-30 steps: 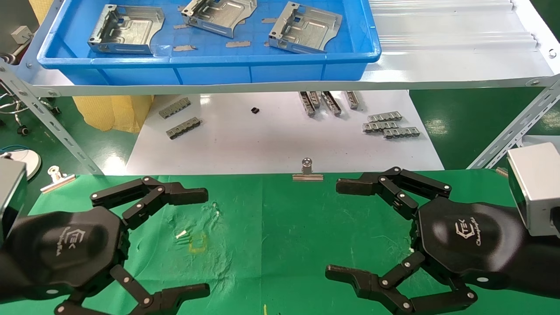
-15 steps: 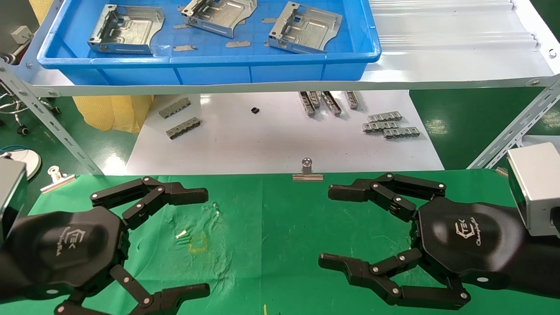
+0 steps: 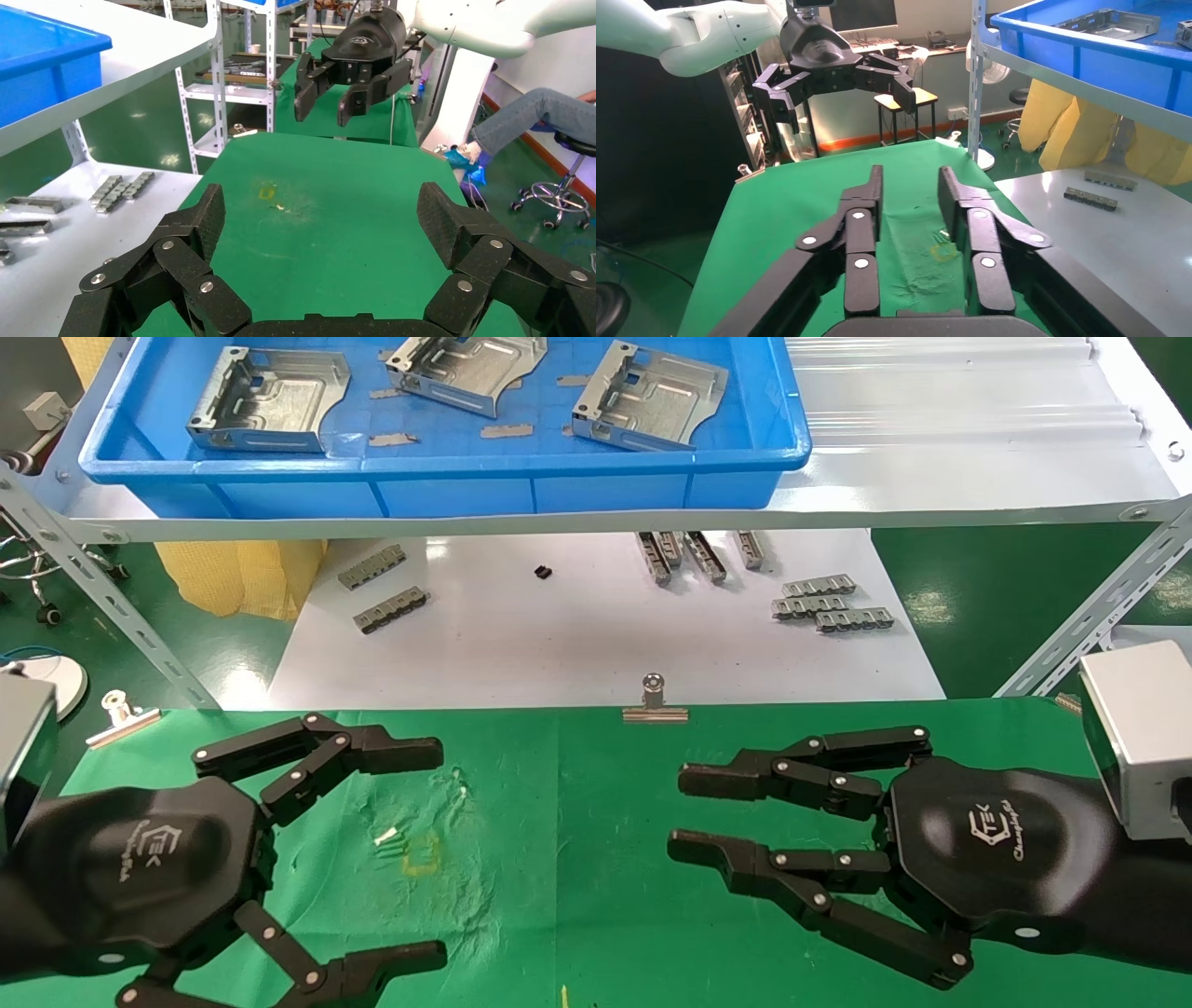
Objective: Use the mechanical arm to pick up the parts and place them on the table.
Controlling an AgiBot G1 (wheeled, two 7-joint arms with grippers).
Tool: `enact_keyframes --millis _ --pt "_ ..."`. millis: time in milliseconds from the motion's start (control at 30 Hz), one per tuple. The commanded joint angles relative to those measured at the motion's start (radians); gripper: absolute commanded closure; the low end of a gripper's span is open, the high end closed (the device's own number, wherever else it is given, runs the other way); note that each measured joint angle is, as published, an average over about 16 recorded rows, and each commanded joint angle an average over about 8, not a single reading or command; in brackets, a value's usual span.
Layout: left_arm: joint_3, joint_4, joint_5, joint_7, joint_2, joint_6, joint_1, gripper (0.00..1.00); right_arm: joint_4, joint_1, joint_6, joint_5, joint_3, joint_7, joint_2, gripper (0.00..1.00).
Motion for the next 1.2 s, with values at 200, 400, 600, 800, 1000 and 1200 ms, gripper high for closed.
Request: enact_keyframes --millis 200,400,600,800,1000,1200 --pt "0.000 0.000 0.000 0.000 0.000 0.000 0.000 0.00 0.000 0.000 0.000 0.000 0.000 0.000 0.000 1.00" --pt "0.008 0.009 0.021 -0.003 0.014 -0.002 -0.039 0.00 0.000 0.000 0.000 0.000 0.000 0.000 0.000 1.00" --pt "0.039 0.098 0.105 -0.032 0.089 -0.029 -0.252 0.00 0.000 0.000 0.000 0.000 0.000 0.000 0.000 1.00" --pt "0.109 0.341 0.274 -0.031 0.227 -0.088 -0.542 0.00 0.000 0.000 0.000 0.000 0.000 0.000 0.000 1.00" --pt "0.169 0.709 0.445 0.055 0.393 -0.267 -0.764 0.00 0.000 0.000 0.000 0.000 0.000 0.000 0.000 1.00" --pt "0.203 0.995 0.547 0.126 0.548 -0.509 -0.885 0.03 0.000 0.000 0.000 0.000 0.000 0.000 0.000 1.00"
